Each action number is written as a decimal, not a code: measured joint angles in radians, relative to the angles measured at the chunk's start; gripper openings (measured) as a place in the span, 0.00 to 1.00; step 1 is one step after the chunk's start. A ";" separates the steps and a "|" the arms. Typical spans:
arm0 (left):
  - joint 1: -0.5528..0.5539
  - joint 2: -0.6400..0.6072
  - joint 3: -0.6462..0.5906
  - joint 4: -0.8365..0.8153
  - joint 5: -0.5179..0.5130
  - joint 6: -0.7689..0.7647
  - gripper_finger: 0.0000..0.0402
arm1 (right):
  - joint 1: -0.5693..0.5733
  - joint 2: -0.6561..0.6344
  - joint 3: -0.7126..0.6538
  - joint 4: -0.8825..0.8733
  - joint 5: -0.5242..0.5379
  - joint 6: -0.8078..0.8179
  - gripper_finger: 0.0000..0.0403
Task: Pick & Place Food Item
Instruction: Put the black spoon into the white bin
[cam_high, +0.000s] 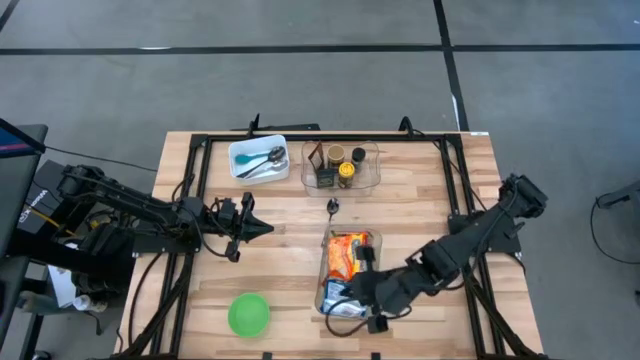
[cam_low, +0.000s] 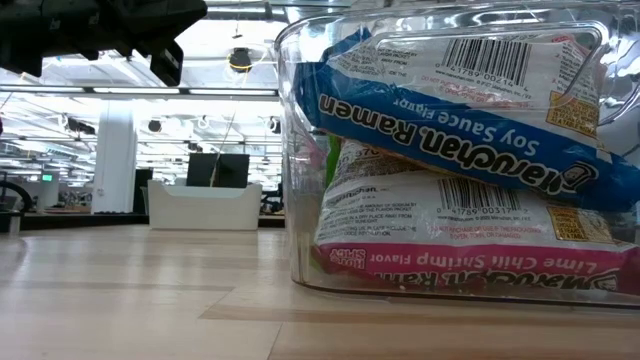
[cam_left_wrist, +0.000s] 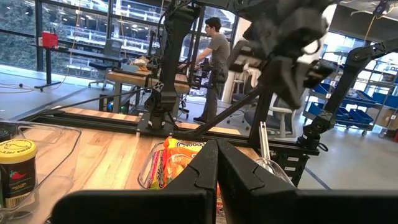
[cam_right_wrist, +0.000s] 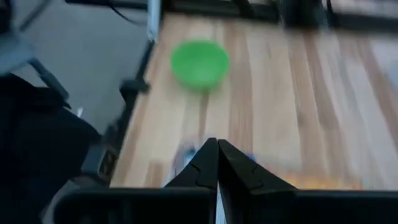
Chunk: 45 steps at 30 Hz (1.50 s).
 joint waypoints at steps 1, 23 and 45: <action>0.000 0.000 0.000 0.000 0.000 0.000 0.00 | -0.010 0.000 0.000 0.034 -0.014 -0.049 0.00; 0.000 0.000 0.000 -0.005 0.000 0.000 0.00 | -0.349 -0.060 0.000 0.101 -0.159 -0.004 0.00; 0.000 0.000 0.000 -0.009 0.000 -0.002 0.00 | -0.361 -0.116 -0.013 -0.006 -0.163 -0.083 0.00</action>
